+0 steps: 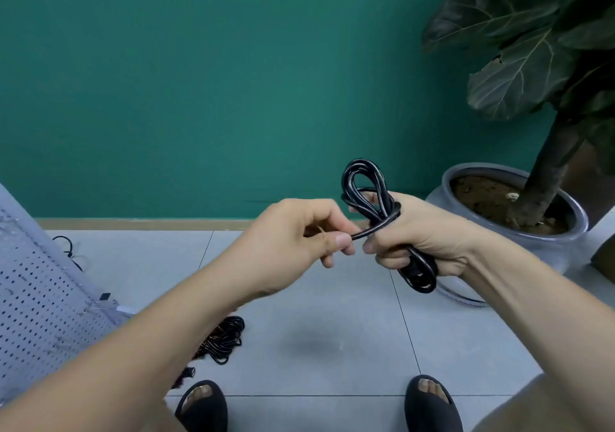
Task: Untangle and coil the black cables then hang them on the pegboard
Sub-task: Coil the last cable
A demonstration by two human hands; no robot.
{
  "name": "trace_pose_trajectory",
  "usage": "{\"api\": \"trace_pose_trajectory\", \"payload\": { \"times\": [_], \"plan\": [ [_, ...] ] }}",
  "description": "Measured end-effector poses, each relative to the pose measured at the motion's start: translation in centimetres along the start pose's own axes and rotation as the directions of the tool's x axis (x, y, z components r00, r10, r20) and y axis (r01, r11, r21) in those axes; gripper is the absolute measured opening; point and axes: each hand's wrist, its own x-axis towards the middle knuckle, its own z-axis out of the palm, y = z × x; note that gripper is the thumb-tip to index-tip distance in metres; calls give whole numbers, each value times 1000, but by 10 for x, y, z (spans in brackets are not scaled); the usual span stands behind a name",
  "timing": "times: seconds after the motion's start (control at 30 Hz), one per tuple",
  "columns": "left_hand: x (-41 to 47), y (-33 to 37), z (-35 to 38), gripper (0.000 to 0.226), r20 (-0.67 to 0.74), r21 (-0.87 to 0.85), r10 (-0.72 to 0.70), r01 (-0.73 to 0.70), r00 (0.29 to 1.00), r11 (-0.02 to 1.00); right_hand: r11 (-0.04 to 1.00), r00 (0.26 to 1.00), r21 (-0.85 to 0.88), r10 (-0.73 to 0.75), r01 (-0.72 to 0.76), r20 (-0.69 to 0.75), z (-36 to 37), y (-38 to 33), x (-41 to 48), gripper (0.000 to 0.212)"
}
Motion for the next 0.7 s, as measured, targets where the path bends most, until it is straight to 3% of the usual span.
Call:
{"api": "trace_pose_trajectory", "payload": {
  "times": [0.17,0.27,0.37,0.43,0.5,0.57,0.7],
  "plan": [
    [8,-14,-9,2,69,-103,-148,155,987,983,995,994,51,-91,88,59,9,-7,-13,55],
    [13,-20,-17,5,32,-159,-202,204,979,966,998,996,-9,-65,66,68,21,-4,-12,40],
    [17,-27,-26,14,-10,-202,-265,257,964,945,994,992,-99,-38,50,121,32,0,-13,21],
    [18,-29,-27,32,11,-228,-303,298,953,927,987,991,-152,-38,58,129,39,3,-15,16],
    [19,-31,-26,50,23,-290,-324,316,946,903,970,994,-238,-36,60,102,40,6,-14,28],
    [20,-33,-23,53,-10,-410,-326,293,945,864,952,998,-304,-14,30,54,39,7,-13,43],
    [20,-29,-16,48,-108,-606,-324,196,940,771,919,999,-394,-33,21,-23,45,6,-13,37]
  ]
}}
